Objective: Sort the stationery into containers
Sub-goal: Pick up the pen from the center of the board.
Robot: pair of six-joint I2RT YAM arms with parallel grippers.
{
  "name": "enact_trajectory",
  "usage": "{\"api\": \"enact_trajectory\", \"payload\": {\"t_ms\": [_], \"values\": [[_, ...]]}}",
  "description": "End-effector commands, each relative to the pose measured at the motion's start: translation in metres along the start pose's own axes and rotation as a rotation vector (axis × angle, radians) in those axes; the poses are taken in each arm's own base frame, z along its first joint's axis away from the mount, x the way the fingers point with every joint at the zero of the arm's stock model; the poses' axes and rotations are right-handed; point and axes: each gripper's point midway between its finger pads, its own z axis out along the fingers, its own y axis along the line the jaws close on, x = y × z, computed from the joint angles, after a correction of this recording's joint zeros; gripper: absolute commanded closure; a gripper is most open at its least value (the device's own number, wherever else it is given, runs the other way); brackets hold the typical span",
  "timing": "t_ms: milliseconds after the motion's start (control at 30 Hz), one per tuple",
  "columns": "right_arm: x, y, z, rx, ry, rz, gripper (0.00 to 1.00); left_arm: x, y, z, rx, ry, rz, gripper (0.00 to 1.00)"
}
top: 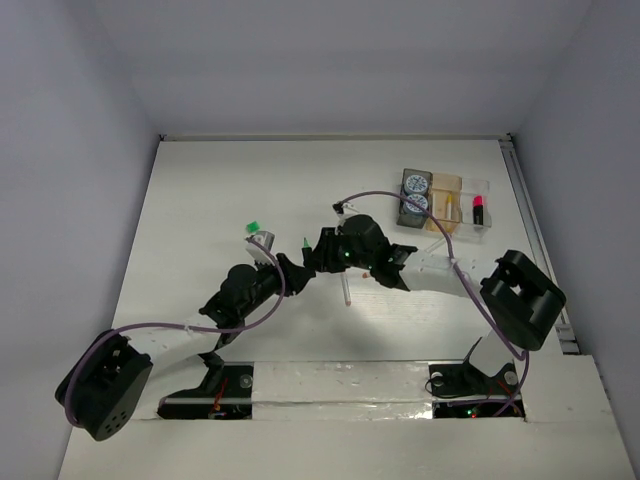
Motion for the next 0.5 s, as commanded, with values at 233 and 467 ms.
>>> {"api": "enact_trajectory", "payload": {"t_ms": [233,467], "values": [[-0.011,0.037,-0.011,-0.140,-0.058,0.016,1.00,-0.019,-0.023,0.009,0.085,-0.050,0.004,0.72],[-0.005,0.035,-0.012,-0.148,-0.049,0.038,0.97,-0.020,-0.025,0.009,0.092,-0.050,0.006,1.00]]}}
